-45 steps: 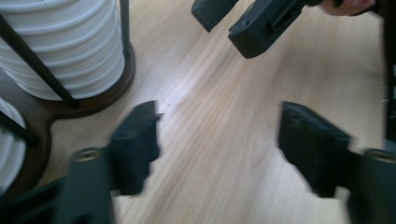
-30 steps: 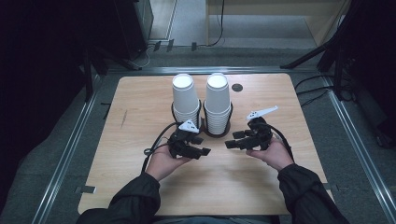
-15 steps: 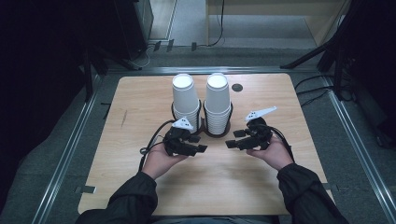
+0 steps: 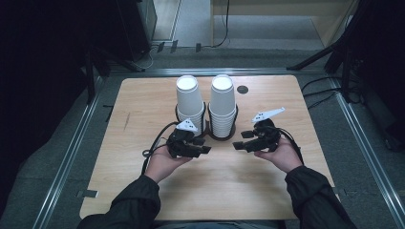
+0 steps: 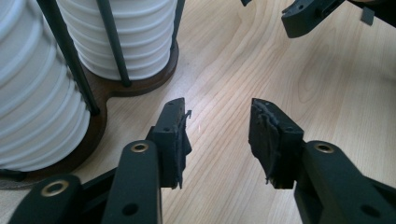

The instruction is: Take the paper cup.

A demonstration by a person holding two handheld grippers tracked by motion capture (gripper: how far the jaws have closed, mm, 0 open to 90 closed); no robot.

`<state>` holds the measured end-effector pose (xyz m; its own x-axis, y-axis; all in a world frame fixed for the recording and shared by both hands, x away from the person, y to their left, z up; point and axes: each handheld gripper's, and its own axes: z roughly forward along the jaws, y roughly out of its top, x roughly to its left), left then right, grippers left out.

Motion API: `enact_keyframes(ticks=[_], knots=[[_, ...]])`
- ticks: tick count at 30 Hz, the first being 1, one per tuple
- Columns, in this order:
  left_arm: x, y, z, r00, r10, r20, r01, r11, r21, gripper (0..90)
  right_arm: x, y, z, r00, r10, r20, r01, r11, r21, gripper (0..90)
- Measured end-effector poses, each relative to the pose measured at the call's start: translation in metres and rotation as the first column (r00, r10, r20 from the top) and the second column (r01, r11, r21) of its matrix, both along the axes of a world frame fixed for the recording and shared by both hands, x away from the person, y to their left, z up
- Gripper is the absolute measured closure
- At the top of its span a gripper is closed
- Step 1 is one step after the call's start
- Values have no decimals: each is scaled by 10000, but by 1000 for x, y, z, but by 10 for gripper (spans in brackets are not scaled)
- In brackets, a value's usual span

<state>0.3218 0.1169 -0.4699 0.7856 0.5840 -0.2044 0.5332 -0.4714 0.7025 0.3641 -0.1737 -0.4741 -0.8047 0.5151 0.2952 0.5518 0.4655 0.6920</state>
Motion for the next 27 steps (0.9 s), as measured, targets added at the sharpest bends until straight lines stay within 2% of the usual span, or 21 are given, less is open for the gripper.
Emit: enact_keyframes(ticks=[1, 2, 7, 9, 13, 15, 18, 19, 21, 22, 23, 27], knots=[[0, 0, 1, 10000, 60, -10, -60, 10000, 61, 624, 0, 0, 1, 10000, 30, 35, -29, 10000, -36, 336], [-1, 0, 1, 9999, 91, -46, -91, 9999, -60, 663, 0, 1, 1, 9999, 123, 112, -122, 9999, -79, 337], [3, -1, 3, 9997, 195, -166, -200, 9993, -331, 740, 0, -2, 9, 9985, 236, 485, -226, 9995, -214, 340], [5, -4, 3, 9995, 230, -199, -236, 9992, -321, 768, 1, -3, 11, 9983, 178, 560, -169, 9997, -171, 340], [5, -8, 4, 9998, 176, 13, -176, 9998, 53, 811, 2, -5, 18, 9974, 3, 723, 18, 9996, -292, 337], [5, -9, 6, 9998, 199, -74, -199, 9998, 3, 823, 4, -6, 24, 9963, -78, 853, 101, 9996, -264, 337], [8, -10, 9, 9997, 257, -34, -257, 9996, 67, 848, 7, -7, 32, 9970, -118, 759, 126, 9999, -106, 338], [10, -11, 13, 9994, 337, 14, -337, 9994, 70, 851, 11, -8, 40, 9965, -84, 829, 93, 9999, -113, 337], [13, -12, 17, 9989, 411, -208, -417, 9987, -291, 858, 13, -9, 48, 9960, -106, 891, 119, 9998, -136, 327], [13, -12, 17, 9989, 411, -208, -417, 9987, -291, 857, 13, -9, 48, 9960, -106, 891, 119, 9998, -136, 327], [16, -15, 22, 9991, 365, -201, -372, 9988, -334, 854, 16, -9, 55, 9959, -115, 900, 119, 9999, -49, 322], [19, -25, 35, 9993, 346, 167, -347, 9994, 44, 873, 23, -8, 70, 9937, -153, 1106, 167, 9998, -115, 306]])
